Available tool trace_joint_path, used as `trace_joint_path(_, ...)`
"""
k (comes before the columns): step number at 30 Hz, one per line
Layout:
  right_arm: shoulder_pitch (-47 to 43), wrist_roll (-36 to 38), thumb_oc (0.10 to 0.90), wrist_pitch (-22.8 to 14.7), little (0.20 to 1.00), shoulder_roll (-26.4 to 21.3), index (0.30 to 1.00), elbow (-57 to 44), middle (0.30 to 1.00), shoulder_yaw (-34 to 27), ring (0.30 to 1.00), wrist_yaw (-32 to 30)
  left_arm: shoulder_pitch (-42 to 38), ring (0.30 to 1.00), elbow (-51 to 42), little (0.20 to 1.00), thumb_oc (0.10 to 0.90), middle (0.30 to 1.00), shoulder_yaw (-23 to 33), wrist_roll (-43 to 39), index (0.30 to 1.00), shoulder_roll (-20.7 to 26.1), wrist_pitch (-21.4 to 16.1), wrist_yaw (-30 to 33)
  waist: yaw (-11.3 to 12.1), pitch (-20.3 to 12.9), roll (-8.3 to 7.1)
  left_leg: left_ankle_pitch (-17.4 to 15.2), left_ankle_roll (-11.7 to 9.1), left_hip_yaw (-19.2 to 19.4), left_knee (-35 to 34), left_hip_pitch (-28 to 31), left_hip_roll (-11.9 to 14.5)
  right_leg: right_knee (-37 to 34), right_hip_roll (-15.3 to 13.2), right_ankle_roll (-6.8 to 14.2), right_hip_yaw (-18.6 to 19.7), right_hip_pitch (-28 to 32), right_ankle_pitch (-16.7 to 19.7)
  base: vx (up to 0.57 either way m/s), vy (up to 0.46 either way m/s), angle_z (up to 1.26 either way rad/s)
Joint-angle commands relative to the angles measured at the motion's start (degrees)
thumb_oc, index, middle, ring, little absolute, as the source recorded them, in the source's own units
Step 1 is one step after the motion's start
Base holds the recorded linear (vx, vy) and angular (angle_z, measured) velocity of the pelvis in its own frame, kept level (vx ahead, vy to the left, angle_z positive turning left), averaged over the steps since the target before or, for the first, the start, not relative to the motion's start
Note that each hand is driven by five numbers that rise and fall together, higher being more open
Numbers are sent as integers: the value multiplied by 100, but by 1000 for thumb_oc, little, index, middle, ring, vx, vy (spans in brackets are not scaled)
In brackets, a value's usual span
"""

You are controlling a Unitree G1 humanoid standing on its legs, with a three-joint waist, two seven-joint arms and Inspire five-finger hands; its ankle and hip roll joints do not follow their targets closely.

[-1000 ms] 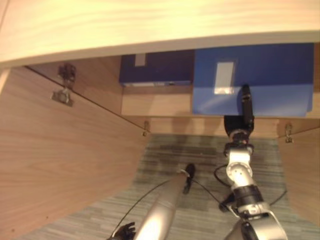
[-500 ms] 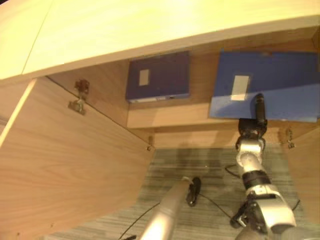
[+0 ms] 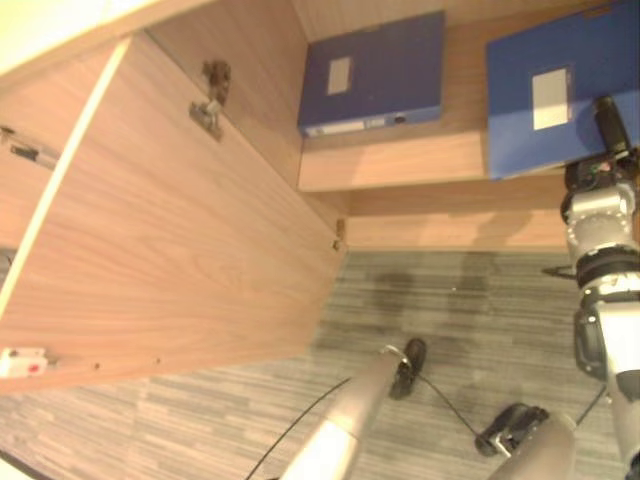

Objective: Put the empty folder in the office cabinet

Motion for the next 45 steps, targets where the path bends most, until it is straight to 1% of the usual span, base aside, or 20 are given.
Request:
trace_joint_path(1,-636,-219,400,-164,300,-664,300,-602,300,366,300,203,376,900,93,900,800,900,-112,-170,900,536,104,102,29,112,83,-252,133,-131,-323,266,-32,-450,17,-236,11,413,224,5,-50,5)
trace_joint_path(4,-562,-116,400,-245,300,-560,300,-661,300,306,300,226,261,900,308,900,800,900,-47,-75,900,574,119,132,66,95,52,-237,115,-180,-314,234,-34,-436,31,-241,-40,388,199,12,-44,23)
trace_joint_path(6,-520,98,400,-419,300,-349,300,-783,300,191,300,221,153,900,357,900,800,900,38,9,900,620,134,172,135,44,1,-201,98,-230,-468,304,-6,-550,55,-208,-138,455,234,32,-58,-31)
trace_joint_path(13,-613,324,400,-601,300,-194,300,-833,300,41,300,213,103,900,388,900,800,900,97,46,900,708,118,211,261,-1,-3,-147,78,-314,-642,398,11,-742,63,-129,-293,596,308,15,-18,-3)
trace_joint_path(18,-612,509,400,-773,300,-89,300,-1060,300,-59,300,260,100,900,272,900,800,900,102,-1,900,747,109,227,322,-82,-2,-153,79,-364,-697,437,4,-812,32,-72,-374,706,326,22,-11,2)
trace_joint_path(20,-585,528,400,-802,300,-67,300,-1097,300,-82,300,261,96,900,256,900,800,900,101,6,900,756,113,231,329,-105,-2,-149,78,-376,-727,460,3,-832,35,-60,-394,737,338,15,-6,-1)
trace_joint_path(22,-520,564,400,-829,300,7,300,-1141,300,-139,300,270,95,900,118,900,800,900,63,-10,900,771,120,203,332,-157,-37,-144,78,-407,-828,561,16,-917,50,-40,-458,852,356,36,-14,0)
trace_joint_path(25,-465,615,400,-835,300,145,300,-1167,300,-210,300,265,87,900,-113,900,800,900,-2,-73,900,806,147,175,309,-211,-50,-102,70,-450,-1047,743,63,-1112,93,14,-578,1043,433,20,-3,3)
trace_joint_path(30,-447,625,400,-816,300,185,300,-1197,300,-262,300,252,112,900,-311,900,800,900,-51,-134,900,885,196,105,299,-250,-74,-3,38,-565,-1344,938,104,-1386,115,91,-773,1285,540,10,-13,-3)
trace_joint_path(31,-463,634,400,-794,300,177,300,-1188,300,-256,300,253,121,900,-335,900,800,900,-45,-148,900,924,210,90,303,-242,-68,66,14,-618,-1493,1016,121,-1514,138,131,-863,1399,597,17,-29,-5)
trace_joint_path(33,-472,637,400,-786,300,195,300,-1186,300,-254,300,256,107,900,-324,900,800,900,-41,-151,900,943,212,84,310,-234,-65,113,1,-663,-1599,1073,135,-1597,156,149,-932,1472,623,11,-25,0)
trace_joint_path(36,-479,672,400,-782,300,194,300,-1218,300,-293,300,256,80,900,-324,900,800,900,-54,-162,900,992,233,80,329,-197,-100,267,-62,-809,-1970,1219,191,-1872,204,211,-1141,1662,693,24,-71,7)
trace_joint_path(38,-489,655,400,-801,300,137,300,-1144,300,-302,300,253,0,900,13,900,800,900,57,-90,900,1023,233,96,358,-203,-153,383,-112,-927,-2217,1341,232,-2043,239,247,-1293,1816,737,19,-82,13)
trace_joint_path(41,-569,650,400,-851,300,62,300,-1060,300,-312,300,256,-182,900,287,900,800,900,139,9,900,1054,159,130,386,-188,-218,527,-173,-1106,-2512,1479,251,-2233,291,260,-1489,2016,792,24,-101,17)
trace_joint_path(43,-569,661,400,-877,300,97,300,-1058,300,-288,300,282,-237,900,341,900,800,900,197,33,900,1084,140,157,428,-204,-264,602,-217,-1199,-2723,1590,284,-2336,320,274,-1600,2120,803,33,-120,17)
trace_joint_path(45,-533,691,400,-912,300,190,300,-1057,300,-288,300,308,-280,900,373,900,800,900,244,26,900,1136,110,177,453,-203,-284,733,-290,-1330,-3012,1781,377,-2492,405,272,-1763,2297,819,27,-134,16)
